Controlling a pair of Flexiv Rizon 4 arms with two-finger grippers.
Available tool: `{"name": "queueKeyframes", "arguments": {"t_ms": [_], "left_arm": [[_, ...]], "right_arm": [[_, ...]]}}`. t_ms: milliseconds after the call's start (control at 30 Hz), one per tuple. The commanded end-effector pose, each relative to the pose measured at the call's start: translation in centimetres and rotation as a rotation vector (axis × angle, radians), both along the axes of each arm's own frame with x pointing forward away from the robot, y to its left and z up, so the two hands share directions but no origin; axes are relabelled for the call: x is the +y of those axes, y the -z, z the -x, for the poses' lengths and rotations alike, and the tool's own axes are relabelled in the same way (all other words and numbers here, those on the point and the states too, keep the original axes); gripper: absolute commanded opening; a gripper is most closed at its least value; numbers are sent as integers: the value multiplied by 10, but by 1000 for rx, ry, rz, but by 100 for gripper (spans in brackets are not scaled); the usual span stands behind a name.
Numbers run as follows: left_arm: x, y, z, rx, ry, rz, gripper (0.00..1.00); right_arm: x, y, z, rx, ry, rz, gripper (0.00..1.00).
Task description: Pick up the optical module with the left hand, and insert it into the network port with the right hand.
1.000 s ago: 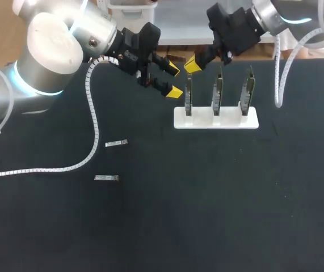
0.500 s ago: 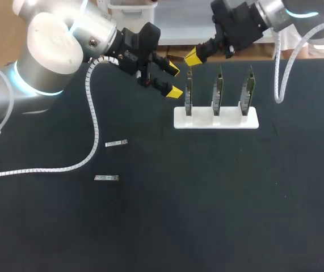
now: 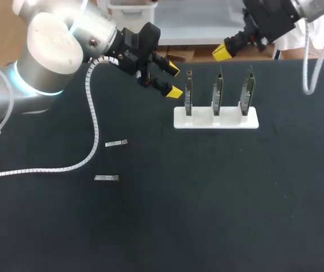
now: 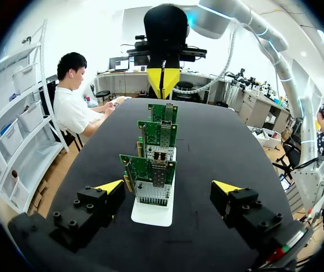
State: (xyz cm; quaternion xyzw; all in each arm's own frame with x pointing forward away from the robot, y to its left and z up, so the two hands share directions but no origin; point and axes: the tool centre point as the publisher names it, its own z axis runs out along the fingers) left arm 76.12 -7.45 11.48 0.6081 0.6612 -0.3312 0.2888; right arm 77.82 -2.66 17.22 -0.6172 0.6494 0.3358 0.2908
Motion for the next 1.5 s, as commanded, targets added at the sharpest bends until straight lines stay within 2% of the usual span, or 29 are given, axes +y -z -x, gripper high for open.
{"name": "queueKeyframes", "arguments": {"t_ms": [33,233,433,1133,1167,1200,1500], "left_arm": [[0,0,-1,2,2,-3,100],[0,0,-1,2,2,-3,100],[0,0,-1,2,2,-3,100],[0,0,-1,2,2,-3,100],[0,0,-1,2,2,-3,100],[0,0,-1,2,2,-3,100],[0,0,-1,2,2,-3,100]], "right_arm": [[-22,3,8,-7,15,-5,0],[-38,11,8,23,17,-6,0],[-43,16,6,29,8,-8,0],[-34,25,4,45,2,-17,0],[-34,25,4,44,4,-17,28],[-34,25,4,33,7,-16,100],[-34,24,4,33,24,-15,100]]}}
